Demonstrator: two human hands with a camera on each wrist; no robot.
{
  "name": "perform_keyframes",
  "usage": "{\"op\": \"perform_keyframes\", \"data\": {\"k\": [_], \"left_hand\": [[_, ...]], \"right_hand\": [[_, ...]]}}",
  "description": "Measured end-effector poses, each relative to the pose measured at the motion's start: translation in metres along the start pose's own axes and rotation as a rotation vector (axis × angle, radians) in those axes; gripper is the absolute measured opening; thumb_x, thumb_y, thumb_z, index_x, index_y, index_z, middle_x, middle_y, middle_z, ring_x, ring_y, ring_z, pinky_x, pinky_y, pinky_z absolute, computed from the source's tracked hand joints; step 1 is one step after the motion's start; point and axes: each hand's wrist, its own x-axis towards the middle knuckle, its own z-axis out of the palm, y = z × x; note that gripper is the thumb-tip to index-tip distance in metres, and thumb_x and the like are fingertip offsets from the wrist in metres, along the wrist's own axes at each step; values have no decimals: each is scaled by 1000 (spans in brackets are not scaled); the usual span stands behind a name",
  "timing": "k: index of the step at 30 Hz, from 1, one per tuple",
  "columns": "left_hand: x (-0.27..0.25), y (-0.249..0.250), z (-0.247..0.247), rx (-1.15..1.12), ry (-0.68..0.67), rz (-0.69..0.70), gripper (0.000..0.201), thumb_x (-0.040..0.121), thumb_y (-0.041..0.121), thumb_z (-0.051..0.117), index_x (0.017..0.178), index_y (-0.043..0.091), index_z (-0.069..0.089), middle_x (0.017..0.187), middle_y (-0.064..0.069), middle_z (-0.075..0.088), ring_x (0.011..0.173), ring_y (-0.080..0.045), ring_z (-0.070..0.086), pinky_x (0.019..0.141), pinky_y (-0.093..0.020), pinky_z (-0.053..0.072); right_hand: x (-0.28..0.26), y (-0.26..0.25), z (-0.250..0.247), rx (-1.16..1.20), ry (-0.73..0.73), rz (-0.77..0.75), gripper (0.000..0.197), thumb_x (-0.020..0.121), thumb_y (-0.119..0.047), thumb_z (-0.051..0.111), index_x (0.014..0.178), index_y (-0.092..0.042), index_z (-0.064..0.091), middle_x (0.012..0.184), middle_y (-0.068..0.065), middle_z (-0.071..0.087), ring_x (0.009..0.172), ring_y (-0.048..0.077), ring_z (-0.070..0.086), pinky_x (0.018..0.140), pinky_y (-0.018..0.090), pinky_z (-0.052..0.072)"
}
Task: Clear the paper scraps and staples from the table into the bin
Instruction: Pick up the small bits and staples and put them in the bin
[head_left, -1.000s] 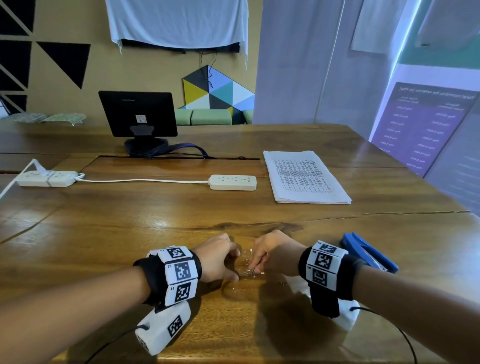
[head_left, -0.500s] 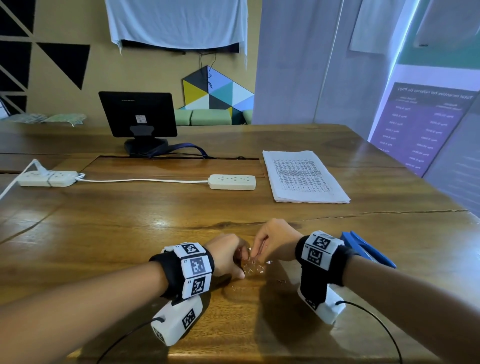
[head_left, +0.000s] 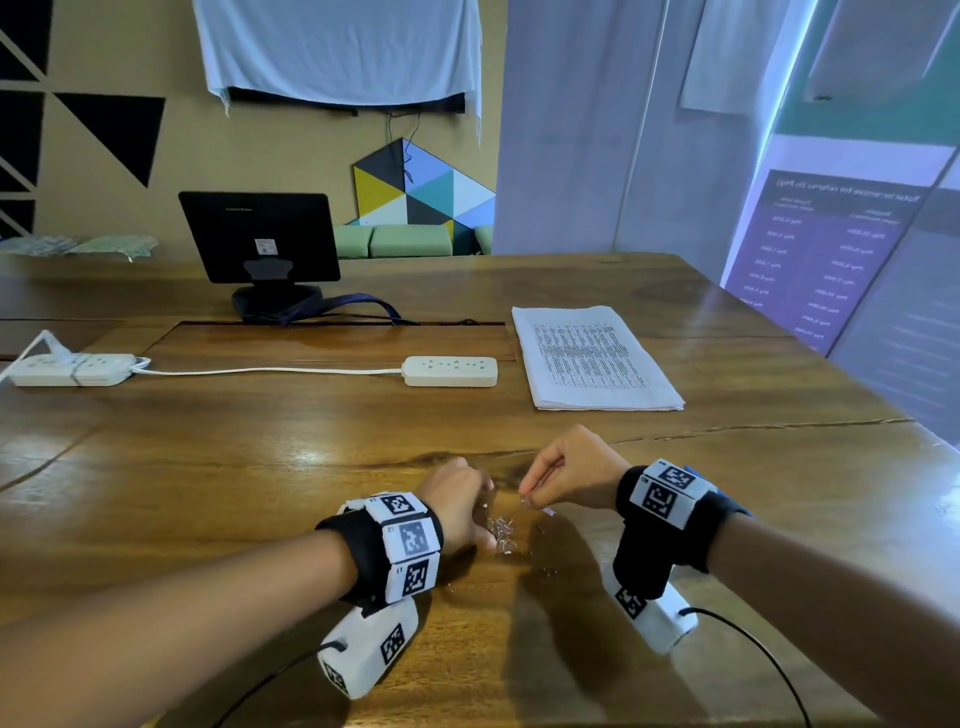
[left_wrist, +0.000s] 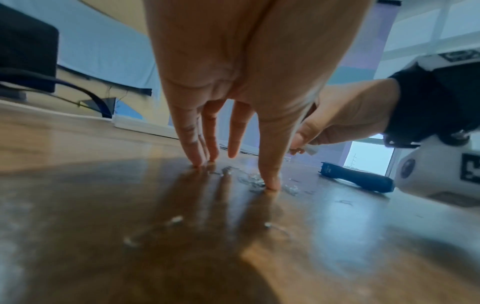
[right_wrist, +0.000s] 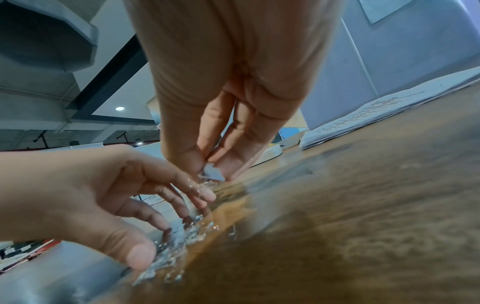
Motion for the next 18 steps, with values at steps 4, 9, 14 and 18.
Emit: {"op": "perform_keyframes", "data": {"k": [4,9,14,18], "left_hand": [[-3,6,9,14,5,109,43,86,23,64,127,18,55,133,-3,47,126,-21,44,106,-32,38],[-9,11,19,-2,5,178,34,90,24,57,124,20,59,134,1,48,127,-16,43,105,-31,37],[-10,16,16,-14,33,199,27,88,18,60,114,14,65,123,-3,57,116,-17,51,94,-24,40],[-6,18,10,-41,70,184,17,89,12,59,99,11,73,107,-3,68,102,-16,61,82,-19,42]], "right_hand": [[0,4,-2,-23,15,16,19,63,-11,80,56,-27,73,65,0,71,60,6,60,68,25,53],[-5,6,-10,-11,56,29,19,65,-8,79,60,-25,72,47,-14,63,40,-5,51,45,7,39],[-8,9,-11,-12,79,42,21,64,-8,79,59,-27,71,44,-18,61,42,-9,52,46,5,39],[-12,11,-8,-4,67,36,19,64,-8,79,59,-25,72,52,-13,65,46,-7,55,51,8,43]]}}
